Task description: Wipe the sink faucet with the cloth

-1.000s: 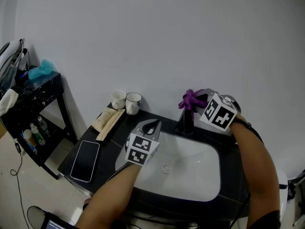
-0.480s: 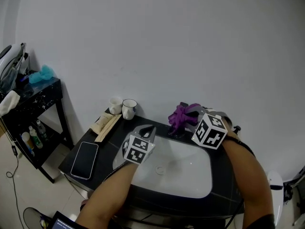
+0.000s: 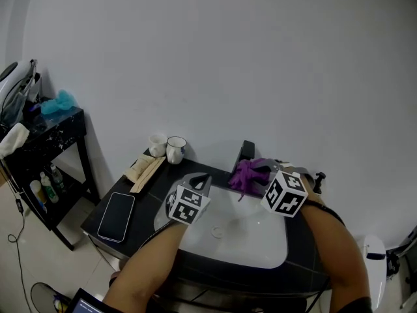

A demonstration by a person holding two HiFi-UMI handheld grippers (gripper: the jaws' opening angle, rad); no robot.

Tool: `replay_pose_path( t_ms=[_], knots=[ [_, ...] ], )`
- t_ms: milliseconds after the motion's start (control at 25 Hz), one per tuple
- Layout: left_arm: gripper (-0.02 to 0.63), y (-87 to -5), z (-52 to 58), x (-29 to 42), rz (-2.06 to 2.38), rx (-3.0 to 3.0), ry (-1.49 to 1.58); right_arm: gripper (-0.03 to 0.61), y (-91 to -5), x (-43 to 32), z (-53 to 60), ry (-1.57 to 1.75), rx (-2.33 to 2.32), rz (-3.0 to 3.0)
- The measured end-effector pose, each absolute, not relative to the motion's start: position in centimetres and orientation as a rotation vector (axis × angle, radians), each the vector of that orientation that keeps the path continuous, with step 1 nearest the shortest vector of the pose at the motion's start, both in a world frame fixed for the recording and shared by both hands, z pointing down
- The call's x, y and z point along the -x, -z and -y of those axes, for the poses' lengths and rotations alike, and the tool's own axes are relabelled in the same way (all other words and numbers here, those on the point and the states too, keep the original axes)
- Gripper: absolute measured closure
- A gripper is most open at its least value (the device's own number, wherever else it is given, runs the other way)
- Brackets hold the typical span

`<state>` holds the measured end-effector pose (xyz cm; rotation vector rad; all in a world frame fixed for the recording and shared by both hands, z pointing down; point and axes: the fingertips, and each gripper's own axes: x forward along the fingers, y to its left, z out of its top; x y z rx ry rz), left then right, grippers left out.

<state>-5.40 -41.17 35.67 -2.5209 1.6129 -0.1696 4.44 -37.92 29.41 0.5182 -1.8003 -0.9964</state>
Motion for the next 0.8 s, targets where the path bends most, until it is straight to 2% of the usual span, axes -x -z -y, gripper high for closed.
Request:
replay_pose_path(
  t_ms=[800],
  knots=[
    [0.597,-35.5,42.0,4.6,-1.57,2.537,0.127,0.503,-30.5,-4.9,46.4,0.908,-0.735,1.855]
  ],
)
